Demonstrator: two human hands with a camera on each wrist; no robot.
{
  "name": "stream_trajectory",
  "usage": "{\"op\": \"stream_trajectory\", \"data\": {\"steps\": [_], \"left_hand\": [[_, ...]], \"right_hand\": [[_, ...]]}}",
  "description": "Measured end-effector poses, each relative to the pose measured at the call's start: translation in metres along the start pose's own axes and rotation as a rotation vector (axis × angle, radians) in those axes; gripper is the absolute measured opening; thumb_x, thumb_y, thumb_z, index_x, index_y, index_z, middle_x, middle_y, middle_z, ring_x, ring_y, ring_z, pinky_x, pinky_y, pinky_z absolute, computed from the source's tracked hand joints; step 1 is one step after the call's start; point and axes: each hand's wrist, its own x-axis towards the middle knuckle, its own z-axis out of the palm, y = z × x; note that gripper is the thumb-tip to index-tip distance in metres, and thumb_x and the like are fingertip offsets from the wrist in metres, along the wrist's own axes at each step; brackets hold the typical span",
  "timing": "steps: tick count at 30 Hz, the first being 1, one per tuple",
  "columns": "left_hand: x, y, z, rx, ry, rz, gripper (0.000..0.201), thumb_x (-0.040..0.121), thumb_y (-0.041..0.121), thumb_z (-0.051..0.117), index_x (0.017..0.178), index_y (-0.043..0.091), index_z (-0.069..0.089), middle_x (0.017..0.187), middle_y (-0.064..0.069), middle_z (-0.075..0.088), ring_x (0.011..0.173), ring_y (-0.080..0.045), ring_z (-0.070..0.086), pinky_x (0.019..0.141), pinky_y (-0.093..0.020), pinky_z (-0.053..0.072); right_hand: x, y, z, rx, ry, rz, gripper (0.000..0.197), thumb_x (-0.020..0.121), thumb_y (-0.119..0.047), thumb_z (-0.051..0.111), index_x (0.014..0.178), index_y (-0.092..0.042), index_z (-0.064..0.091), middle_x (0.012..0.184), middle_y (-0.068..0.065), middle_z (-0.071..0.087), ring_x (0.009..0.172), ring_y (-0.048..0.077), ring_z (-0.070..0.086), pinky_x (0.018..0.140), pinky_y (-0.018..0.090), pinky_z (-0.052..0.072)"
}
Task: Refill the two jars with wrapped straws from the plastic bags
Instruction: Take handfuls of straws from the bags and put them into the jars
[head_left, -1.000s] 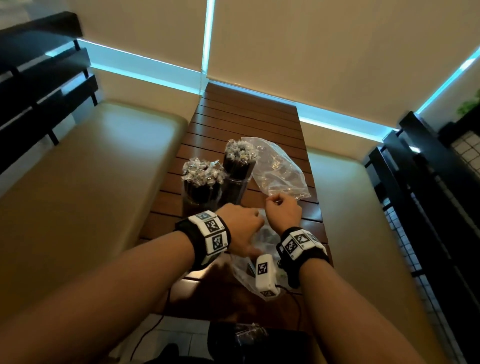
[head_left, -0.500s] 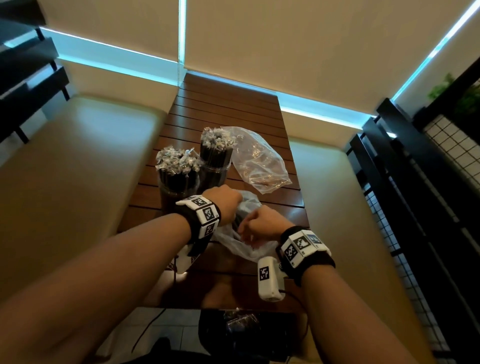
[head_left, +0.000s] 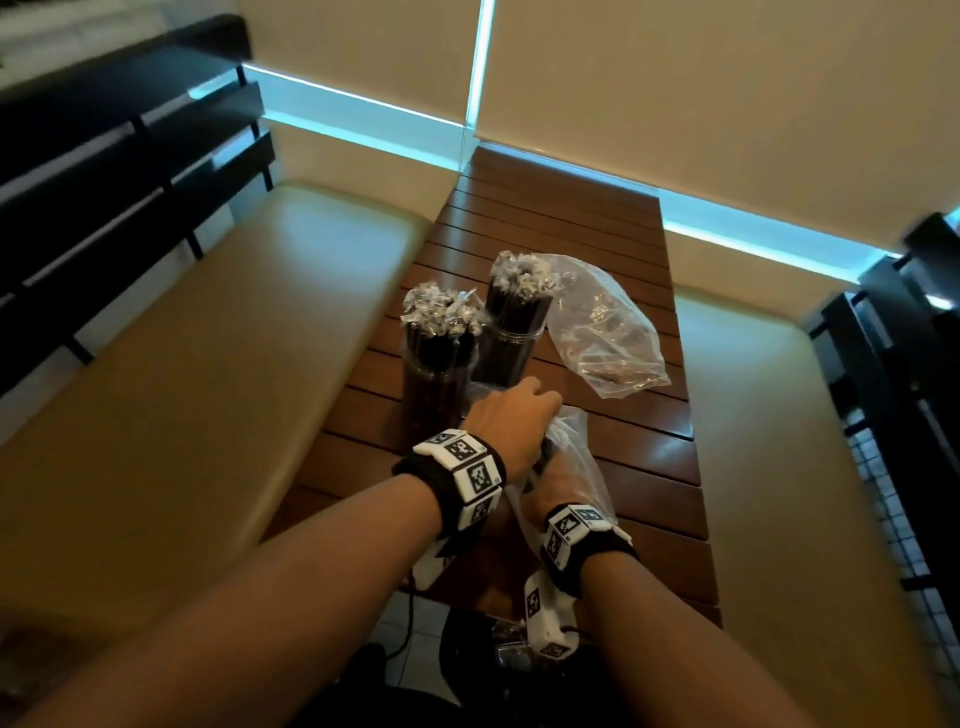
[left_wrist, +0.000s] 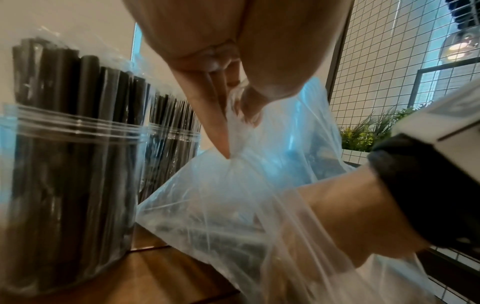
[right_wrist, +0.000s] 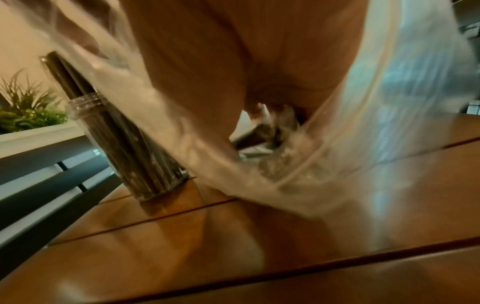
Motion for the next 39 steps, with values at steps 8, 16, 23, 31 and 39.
{"op": "stream_trajectory", "data": {"steps": [8, 16, 23, 31, 39], "left_hand": [[-0.01, -0.016, 0.017, -0.049, 0.11, -0.233, 0.023, 0.095, 0.033, 0.052, 0.112, 0.019, 0.057, 0.115, -0.008, 0.051, 0.099, -0.035, 0.06, 0.072, -0.04, 0.044], [-0.005, -0.023, 0.039, -0.293, 0.074, -0.431, 0.019, 0.087, 0.039, 0.061, 0.095, 0.021, 0.062, 0.112, -0.008, 0.063, 0.101, -0.034, 0.061, 0.081, -0.039, 0.05], [0.005, -0.036, 0.048, -0.356, 0.03, -0.525, 0.03, 0.093, 0.035, 0.056, 0.068, 0.019, 0.059, 0.087, -0.012, 0.066, 0.078, -0.034, 0.063, 0.063, -0.035, 0.049], [0.019, -0.06, 0.06, -0.415, -0.041, -0.694, 0.03, 0.09, 0.032, 0.062, 0.099, 0.005, 0.072, 0.105, -0.018, 0.067, 0.09, -0.035, 0.064, 0.065, -0.033, 0.046], [0.008, -0.061, 0.067, -0.479, -0.16, -0.619, 0.047, 0.074, 0.055, 0.073, 0.098, 0.015, 0.067, 0.104, -0.008, 0.068, 0.09, -0.029, 0.067, 0.078, -0.036, 0.057]], "right_hand": [[-0.005, -0.007, -0.019, 0.151, -0.144, 0.039, 0.028, 0.09, -0.026, 0.057, 0.115, -0.014, 0.061, 0.115, 0.008, 0.064, 0.102, 0.027, 0.06, 0.087, 0.034, 0.052], [-0.009, -0.02, -0.031, -0.015, -0.255, 0.027, 0.037, 0.101, -0.029, 0.043, 0.13, -0.01, 0.056, 0.133, 0.01, 0.057, 0.122, 0.027, 0.053, 0.098, 0.035, 0.042], [-0.026, -0.045, -0.101, -0.403, -0.334, -0.089, 0.028, 0.091, -0.026, 0.058, 0.115, -0.012, 0.061, 0.101, 0.004, 0.059, 0.099, 0.025, 0.059, 0.092, 0.038, 0.051], [-0.061, -0.057, -0.2, -0.663, -0.169, -0.202, 0.015, 0.091, -0.033, 0.058, 0.098, -0.02, 0.059, 0.079, -0.002, 0.055, 0.077, 0.016, 0.057, 0.074, 0.032, 0.051], [-0.038, -0.041, -0.181, -0.147, -0.073, -0.328, 0.019, 0.097, -0.037, 0.053, 0.087, -0.021, 0.052, 0.073, -0.009, 0.048, 0.064, 0.001, 0.043, 0.053, 0.02, 0.03]]}}
